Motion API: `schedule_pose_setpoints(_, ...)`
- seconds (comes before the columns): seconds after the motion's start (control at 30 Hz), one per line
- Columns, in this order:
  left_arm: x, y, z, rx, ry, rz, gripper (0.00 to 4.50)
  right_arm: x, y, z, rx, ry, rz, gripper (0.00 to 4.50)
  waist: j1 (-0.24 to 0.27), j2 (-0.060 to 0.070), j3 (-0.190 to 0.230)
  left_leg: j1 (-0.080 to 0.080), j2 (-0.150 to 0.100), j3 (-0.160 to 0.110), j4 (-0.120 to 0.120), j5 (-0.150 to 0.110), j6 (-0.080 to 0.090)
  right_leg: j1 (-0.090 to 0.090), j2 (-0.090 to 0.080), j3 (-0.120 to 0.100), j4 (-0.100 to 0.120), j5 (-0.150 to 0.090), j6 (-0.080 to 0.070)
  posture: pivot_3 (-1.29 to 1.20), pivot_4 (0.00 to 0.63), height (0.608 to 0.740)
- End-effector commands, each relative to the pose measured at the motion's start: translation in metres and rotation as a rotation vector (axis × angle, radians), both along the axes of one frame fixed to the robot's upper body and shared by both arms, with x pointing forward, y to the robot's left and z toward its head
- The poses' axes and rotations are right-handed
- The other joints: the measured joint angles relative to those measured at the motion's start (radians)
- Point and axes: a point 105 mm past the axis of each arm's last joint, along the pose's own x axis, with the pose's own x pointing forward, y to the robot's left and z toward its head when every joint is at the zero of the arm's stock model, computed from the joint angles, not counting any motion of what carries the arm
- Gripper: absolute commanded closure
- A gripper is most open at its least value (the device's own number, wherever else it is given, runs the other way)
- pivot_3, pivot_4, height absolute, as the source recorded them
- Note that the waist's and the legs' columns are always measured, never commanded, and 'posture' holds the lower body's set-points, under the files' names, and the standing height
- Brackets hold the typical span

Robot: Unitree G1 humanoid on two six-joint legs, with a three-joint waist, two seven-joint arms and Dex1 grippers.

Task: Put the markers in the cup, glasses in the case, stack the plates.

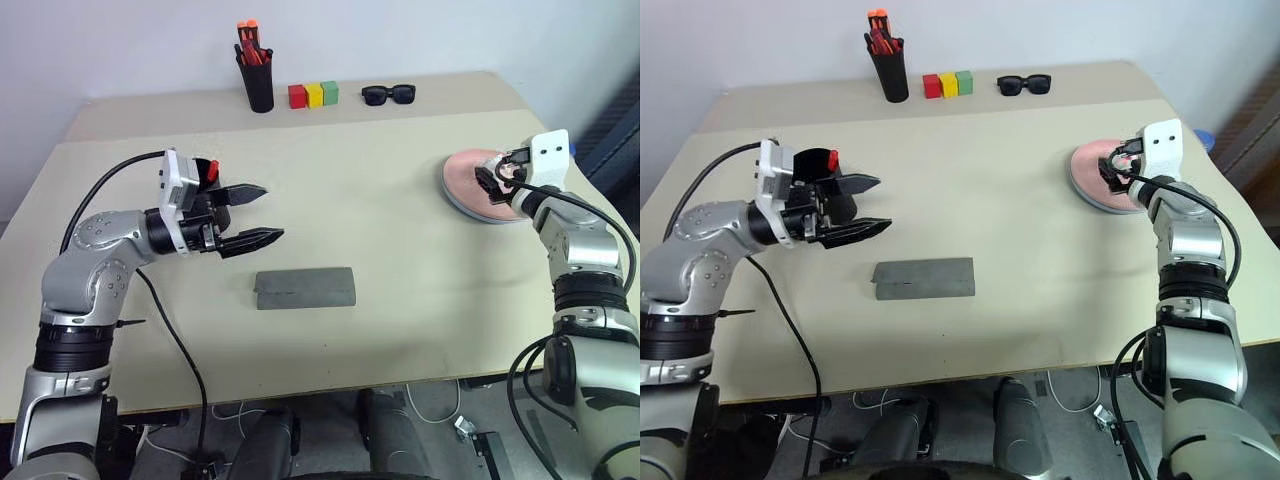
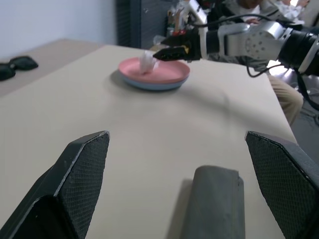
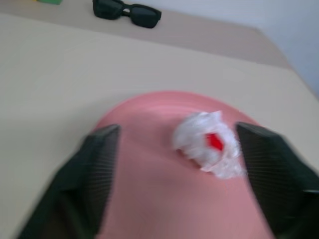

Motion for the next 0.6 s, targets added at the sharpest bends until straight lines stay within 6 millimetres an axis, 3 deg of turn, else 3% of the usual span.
schedule_pose_setpoints(0.03, -0.009, 0.012, 0.020, -0.066, -0.008, 0.002, 0.00, -0.008, 0.041, 0.060, 0.134, -0.219, 0.233, 0.02, -0.001, 0.000, 0.000, 0.000, 0.000, 0.000, 0.000, 0.000, 0.000, 0.000, 0.000, 0.000, 0.000, 0.000, 0.000, 0.00, 0.150, 0.740)
schedule_pose_setpoints(0.1, -0.012, 0.013, 0.022, -0.098, 0.026, -0.006, 0.00, -0.018, 0.061, 0.066, 0.185, -0.228, 0.362, 0.02, 0.002, 0.001, 0.001, 0.000, 0.000, 0.000, 0.000, 0.000, 0.000, 0.000, 0.000, 0.000, 0.000, 0.000, 0.000, 0.00, 0.150, 0.740)
schedule_pose_setpoints(0.2, -0.020, 0.020, 0.023, -0.127, 0.004, 0.013, 0.00, -0.065, 0.119, 0.056, 0.107, -0.198, 0.745, 0.02, 0.012, 0.000, 0.000, 0.000, 0.000, -0.002, 0.000, 0.000, 0.000, 0.000, 0.000, -0.001, 0.000, 0.000, 0.000, 0.00, 0.150, 0.740)
schedule_pose_setpoints(0.23, -0.022, 0.018, 0.022, -0.128, -0.004, 0.016, 0.00, -0.078, 0.126, 0.049, 0.080, -0.167, 0.824, 0.02, 0.014, 0.000, 0.000, -0.001, 0.000, -0.003, -0.001, 0.000, 0.000, 0.000, 0.000, -0.002, -0.001, 0.000, 0.000, 0.00, 0.150, 0.740)
schedule_pose_setpoints(0.33, -0.039, 0.021, 0.009, -0.110, 0.066, 0.001, 0.00, -0.150, 0.155, 0.014, 0.053, 0.118, 1.234, 0.02, 0.029, 0.001, 0.001, -0.003, 0.000, -0.003, 0.000, -0.001, 0.001, 0.000, -0.002, -0.002, -0.002, 0.000, 0.001, 0.00, 0.150, 0.740)
schedule_pose_setpoints(0.37, -0.046, 0.022, 0.003, -0.098, 0.099, -0.017, 0.00, -0.157, 0.156, 0.007, 0.086, 0.197, 1.264, 0.02, 0.030, 0.001, 0.001, -0.003, 0.000, -0.003, 0.000, -0.002, 0.002, -0.001, -0.002, -0.002, -0.002, -0.001, 0.001, 0.00, 0.150, 0.740)
schedule_pose_setpoints(0.43, -0.054, 0.031, -0.005, -0.084, 0.120, -0.003, 0.00, -0.150, 0.161, 0.003, 0.076, 0.238, 1.222, 0.02, 0.025, 0.001, 0.001, -0.004, 0.000, -0.001, 0.002, -0.002, 0.003, -0.001, -0.002, -0.001, -0.002, -0.001, 0.002, 0.00, 0.150, 0.740)
schedule_pose_setpoints(0.6, -0.061, 0.039, -0.009, -0.085, 0.134, 0.019, 0.00, -0.140, 0.161, 0.006, -0.042, 0.195, 1.180, 0.02, 0.036, 0.000, 0.001, 0.003, 0.004, 0.004, 0.003, -0.002, 0.003, 0.004, -0.001, -0.003, -0.001, -0.004, -0.001, 0.00, 0.150, 0.740)
